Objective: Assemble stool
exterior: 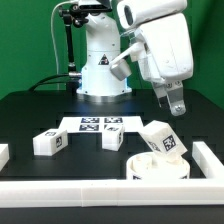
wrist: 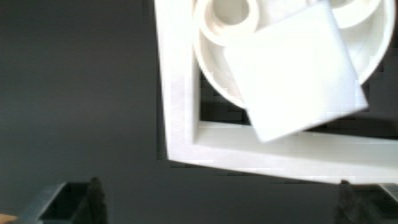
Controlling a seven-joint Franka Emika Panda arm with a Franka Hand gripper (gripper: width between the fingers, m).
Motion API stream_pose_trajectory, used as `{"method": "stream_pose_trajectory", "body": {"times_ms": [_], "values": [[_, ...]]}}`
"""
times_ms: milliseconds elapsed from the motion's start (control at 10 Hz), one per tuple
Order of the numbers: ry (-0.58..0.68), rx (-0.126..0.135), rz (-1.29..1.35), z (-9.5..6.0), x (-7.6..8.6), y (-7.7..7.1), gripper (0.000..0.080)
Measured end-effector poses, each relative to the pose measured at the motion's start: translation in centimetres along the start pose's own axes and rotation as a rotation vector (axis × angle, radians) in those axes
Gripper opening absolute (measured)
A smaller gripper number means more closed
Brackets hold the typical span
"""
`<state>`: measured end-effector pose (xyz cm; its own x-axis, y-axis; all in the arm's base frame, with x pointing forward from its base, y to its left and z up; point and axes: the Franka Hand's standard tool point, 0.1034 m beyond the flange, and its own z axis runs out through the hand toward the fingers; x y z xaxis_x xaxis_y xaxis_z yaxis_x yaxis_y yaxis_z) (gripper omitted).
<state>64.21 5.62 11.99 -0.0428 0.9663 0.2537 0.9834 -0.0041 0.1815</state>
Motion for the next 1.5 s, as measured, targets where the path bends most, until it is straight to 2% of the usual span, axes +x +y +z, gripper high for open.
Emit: {"method": "stream_pose_trajectory", "body": {"times_ms": [100, 400, 600, 1500], "values": [[0.001, 0.01, 0.004, 0.1, 0.1, -0.2, 0.0649], [0.002, 0.014, 0.005, 0.3, 0.0, -0.3, 0.0649], [0.011, 0.018, -0.049, 1.3, -1.1, -0.7, 0.0649], [0.016, 0.019, -0.074, 1.5, -0.8, -0.8, 0.0649]]}}
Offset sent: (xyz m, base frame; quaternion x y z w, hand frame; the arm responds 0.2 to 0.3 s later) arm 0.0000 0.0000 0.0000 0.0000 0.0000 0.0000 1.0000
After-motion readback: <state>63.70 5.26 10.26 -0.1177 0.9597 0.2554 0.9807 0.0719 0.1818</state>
